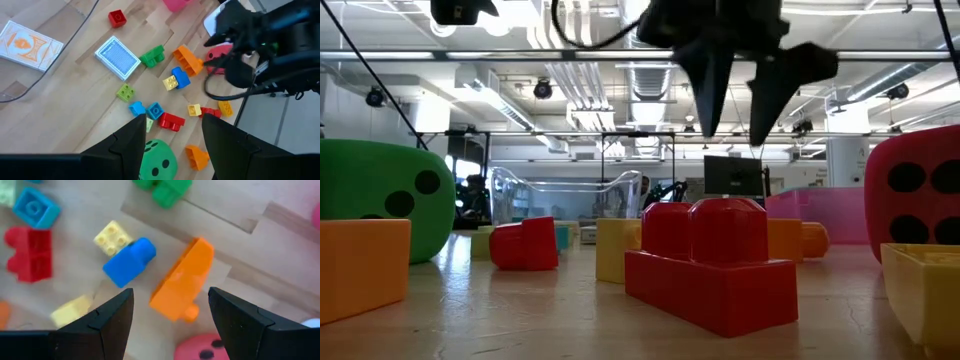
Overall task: Pick & Place Toys
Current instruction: Put the orange game piece into the white bin
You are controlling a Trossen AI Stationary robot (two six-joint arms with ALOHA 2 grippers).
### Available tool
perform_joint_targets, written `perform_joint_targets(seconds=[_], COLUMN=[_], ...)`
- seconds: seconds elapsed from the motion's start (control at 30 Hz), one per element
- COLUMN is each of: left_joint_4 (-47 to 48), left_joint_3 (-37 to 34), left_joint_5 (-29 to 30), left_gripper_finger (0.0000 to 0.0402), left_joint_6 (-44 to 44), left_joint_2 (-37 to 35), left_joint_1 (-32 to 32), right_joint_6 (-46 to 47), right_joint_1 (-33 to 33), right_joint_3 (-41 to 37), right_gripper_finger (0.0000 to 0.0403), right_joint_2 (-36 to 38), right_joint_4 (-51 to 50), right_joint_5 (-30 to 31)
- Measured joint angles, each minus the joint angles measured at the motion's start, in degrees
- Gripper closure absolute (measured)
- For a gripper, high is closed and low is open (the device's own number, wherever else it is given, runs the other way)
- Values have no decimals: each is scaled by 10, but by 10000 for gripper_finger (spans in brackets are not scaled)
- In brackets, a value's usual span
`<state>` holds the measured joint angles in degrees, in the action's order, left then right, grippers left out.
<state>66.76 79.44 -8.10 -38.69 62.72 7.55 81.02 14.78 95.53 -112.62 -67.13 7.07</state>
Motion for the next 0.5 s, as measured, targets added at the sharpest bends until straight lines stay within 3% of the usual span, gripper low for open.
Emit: perform_joint_targets(seconds=[0.5], left_joint_4=[4], left_joint_3=[0], left_joint_5=[-9], left_gripper_finger=[205], left_joint_6=[14], left_joint_2=[-4], left_joint_1=[0], right_joint_6=[7], right_joint_1=[-19], right_joint_3=[-57], right_gripper_finger=[151], right_joint_2=[-39], right_joint_4=[14], right_joint_5=[0])
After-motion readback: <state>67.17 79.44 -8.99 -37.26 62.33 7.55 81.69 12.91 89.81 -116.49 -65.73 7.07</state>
